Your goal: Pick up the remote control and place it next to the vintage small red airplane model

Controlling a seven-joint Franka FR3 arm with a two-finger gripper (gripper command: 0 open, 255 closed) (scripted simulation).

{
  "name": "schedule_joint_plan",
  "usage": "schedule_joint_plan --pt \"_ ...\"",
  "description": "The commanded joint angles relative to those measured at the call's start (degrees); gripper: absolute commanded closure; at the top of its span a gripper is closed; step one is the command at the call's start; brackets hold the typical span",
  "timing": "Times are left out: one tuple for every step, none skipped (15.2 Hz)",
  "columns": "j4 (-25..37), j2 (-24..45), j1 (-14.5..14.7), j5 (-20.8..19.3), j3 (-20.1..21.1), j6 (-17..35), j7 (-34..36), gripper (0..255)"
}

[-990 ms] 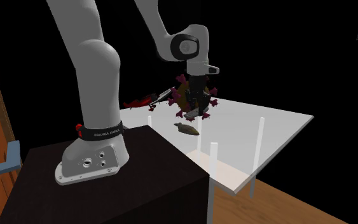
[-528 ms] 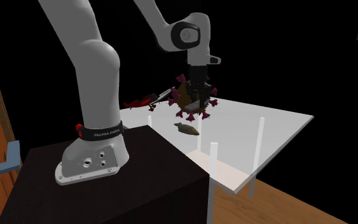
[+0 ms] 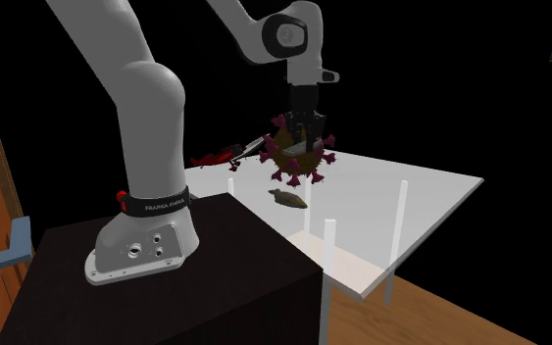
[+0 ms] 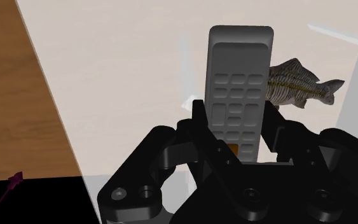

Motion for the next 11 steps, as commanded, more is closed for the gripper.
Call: schedule_joint_plan --pt "0.34 -0.02 1.33 0.87 1.84 -0.35 2.46 255" --pt "0.49 0.16 2.19 1.43 3.02 -0.28 4.02 255" --pt "0.71 0.41 3.03 1.98 4.20 -0.21 5.58 255" --pt "1.01 0.75 3.86 2.50 5.38 -0.13 7.14 255" --pt "1.39 1.16 4.67 3.00 6.54 -0.05 8.70 255" --pt "1.84 1.65 5.45 3.46 7.71 0.03 10.26 255" --pt "2.37 2.21 6.20 3.89 8.87 0.11 11.83 255" --pt "2.97 2.83 6.91 4.27 10.03 0.19 13.39 255" --pt "3.64 3.53 7.60 4.59 11.17 0.27 14.96 255" --pt "4.38 4.29 8.24 4.86 12.31 0.35 16.53 255" --pt "5.20 5.11 8.86 5.07 13.43 0.42 18.12 255"
